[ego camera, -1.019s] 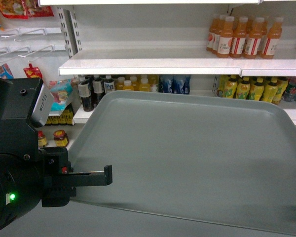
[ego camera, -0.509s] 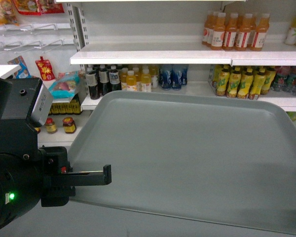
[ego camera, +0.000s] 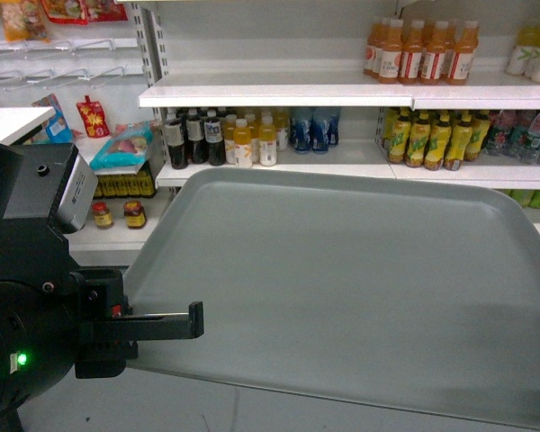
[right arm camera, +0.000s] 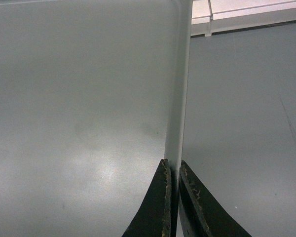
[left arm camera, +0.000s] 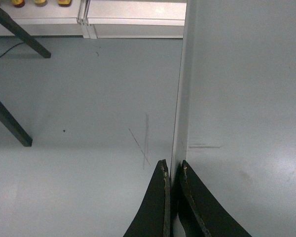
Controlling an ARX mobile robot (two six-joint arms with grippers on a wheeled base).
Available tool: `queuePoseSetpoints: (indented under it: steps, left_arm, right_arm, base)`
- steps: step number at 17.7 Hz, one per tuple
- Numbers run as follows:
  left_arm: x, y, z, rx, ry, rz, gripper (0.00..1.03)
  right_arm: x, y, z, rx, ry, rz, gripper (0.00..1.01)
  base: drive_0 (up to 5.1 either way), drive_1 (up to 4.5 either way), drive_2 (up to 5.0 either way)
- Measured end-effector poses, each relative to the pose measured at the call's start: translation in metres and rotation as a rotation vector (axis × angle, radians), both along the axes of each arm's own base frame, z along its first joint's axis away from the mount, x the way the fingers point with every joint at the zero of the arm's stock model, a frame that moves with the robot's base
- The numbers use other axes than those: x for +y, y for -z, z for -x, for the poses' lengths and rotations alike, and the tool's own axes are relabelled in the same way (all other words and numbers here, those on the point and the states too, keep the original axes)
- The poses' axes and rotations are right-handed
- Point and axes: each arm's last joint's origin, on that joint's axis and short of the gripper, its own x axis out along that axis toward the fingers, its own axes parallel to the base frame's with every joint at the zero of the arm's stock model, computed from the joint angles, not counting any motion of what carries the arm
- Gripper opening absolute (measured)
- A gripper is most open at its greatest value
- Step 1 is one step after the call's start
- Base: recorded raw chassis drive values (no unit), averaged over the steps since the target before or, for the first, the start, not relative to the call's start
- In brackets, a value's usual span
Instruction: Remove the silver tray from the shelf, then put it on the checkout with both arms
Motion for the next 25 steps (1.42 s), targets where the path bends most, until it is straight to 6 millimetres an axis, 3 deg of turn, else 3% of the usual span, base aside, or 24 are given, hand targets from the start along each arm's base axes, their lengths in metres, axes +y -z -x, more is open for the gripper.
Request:
queuePoseSetpoints:
  steps: [19, 25]
  left_arm:
    - [0.0, -0.0005, 0.0005, -0.005, -0.001, 0.001, 0.03]
    - [0.0003, -0.0003, 0.0003, -0.003, -0.001, 0.001, 0.03]
  right_arm:
    - [0.0, -0.0003, 0.0002, -0.001, 0.0, 0.0, 0.03]
    - [0.0, -0.0003, 0.0001, -0.001, 0.0, -0.001, 0.03]
  base:
    - [0.1, -4.23, 4.3]
    - [-5.0, 2.44, 2.4]
